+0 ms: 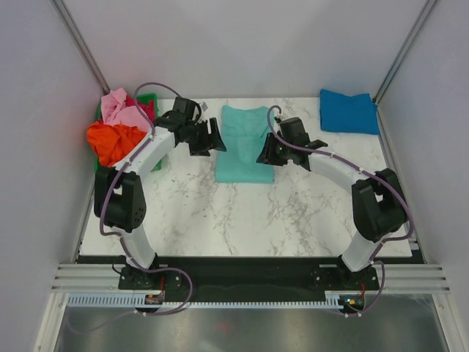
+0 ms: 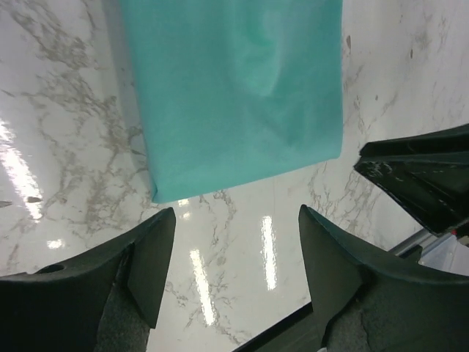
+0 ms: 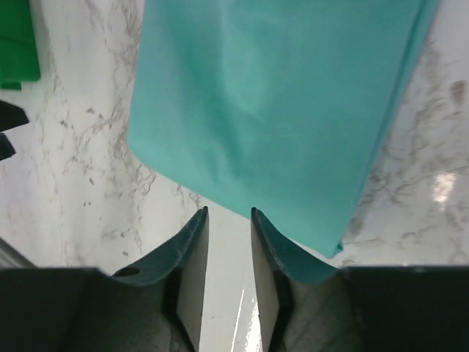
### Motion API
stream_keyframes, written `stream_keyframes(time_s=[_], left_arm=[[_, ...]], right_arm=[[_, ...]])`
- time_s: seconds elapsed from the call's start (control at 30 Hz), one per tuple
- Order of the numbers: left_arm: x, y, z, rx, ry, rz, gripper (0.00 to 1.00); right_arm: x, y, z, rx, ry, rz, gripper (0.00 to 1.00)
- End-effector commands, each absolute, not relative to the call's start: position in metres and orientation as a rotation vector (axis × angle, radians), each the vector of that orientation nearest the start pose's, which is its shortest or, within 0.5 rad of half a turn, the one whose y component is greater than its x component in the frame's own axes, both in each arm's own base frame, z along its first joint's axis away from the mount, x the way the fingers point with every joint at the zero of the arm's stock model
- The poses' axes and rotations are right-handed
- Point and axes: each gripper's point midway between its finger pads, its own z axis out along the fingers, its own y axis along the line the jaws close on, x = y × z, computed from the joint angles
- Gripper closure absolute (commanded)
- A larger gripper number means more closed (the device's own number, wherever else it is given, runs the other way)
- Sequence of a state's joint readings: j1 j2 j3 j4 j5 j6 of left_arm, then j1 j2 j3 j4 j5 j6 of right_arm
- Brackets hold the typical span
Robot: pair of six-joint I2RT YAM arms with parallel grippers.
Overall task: Fold and stack the t-shirts
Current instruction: Fold the tshirt
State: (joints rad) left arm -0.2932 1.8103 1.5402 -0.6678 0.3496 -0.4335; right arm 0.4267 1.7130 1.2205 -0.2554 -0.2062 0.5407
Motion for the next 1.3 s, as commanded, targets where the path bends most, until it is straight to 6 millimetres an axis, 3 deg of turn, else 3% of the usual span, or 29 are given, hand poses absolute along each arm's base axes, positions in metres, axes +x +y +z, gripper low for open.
stream_keyframes(time_s=[0.0, 0.13, 0.17, 0.27, 0.3, 0.43, 0.6, 0.73, 0.87, 0.97, 1.1, 1.17, 1.27], left_arm=[[0.403, -0.226, 0.142, -0.004, 2.508, -0.867, 0.25], [0.394, -0.231, 0.101, -0.049, 2.557, -0.908, 0.26], [0.385, -0.229, 0.077, -0.077, 2.608, -0.899, 0.26], [0.374, -0.227, 0.04, -0.127, 2.679, -0.893, 0.28], [0.373, -0.228, 0.034, -0.135, 2.682, -0.897, 0.29], [0.359, -0.223, 0.016, -0.148, 2.712, -0.872, 0.29], [0.334, -0.204, 0.002, -0.174, 2.749, -0.763, 0.3], [0.306, -0.184, -0.004, -0.197, 2.789, -0.656, 0.32], [0.301, -0.163, 0.006, -0.192, 2.77, -0.508, 0.32], [0.299, -0.155, 0.018, -0.18, 2.746, -0.444, 0.32], [0.3, -0.154, 0.031, -0.165, 2.721, -0.417, 0.32], [0.297, -0.158, 0.043, -0.151, 2.697, -0.43, 0.32], [0.288, -0.17, 0.057, -0.127, 2.667, -0.471, 0.31]], right_arm=[[0.386, 0.268, 0.109, -0.006, 2.387, 0.927, 0.65], [0.381, 0.253, 0.064, 0.036, 2.466, 0.813, 0.74], [0.379, 0.248, 0.056, 0.043, 2.478, 0.783, 0.74], [0.368, 0.238, 0.03, 0.064, 2.52, 0.742, 0.75], [0.359, 0.234, 0.016, 0.068, 2.554, 0.731, 0.76], [0.345, 0.23, -0.007, 0.071, 2.591, 0.736, 0.77], [0.328, 0.224, -0.022, 0.079, 2.625, 0.727, 0.76], [0.32, 0.212, -0.016, 0.078, 2.632, 0.668, 0.73], [0.316, 0.191, -0.002, 0.087, 2.639, 0.517, 0.58], [0.318, 0.179, 0.025, 0.092, 2.588, 0.422, 0.46], [0.311, 0.171, 0.052, 0.082, 2.569, 0.35, 0.42], [0.31, 0.172, 0.074, 0.069, 2.521, 0.369, 0.39], [0.303, 0.167, 0.088, 0.066, 2.494, 0.373, 0.32]])
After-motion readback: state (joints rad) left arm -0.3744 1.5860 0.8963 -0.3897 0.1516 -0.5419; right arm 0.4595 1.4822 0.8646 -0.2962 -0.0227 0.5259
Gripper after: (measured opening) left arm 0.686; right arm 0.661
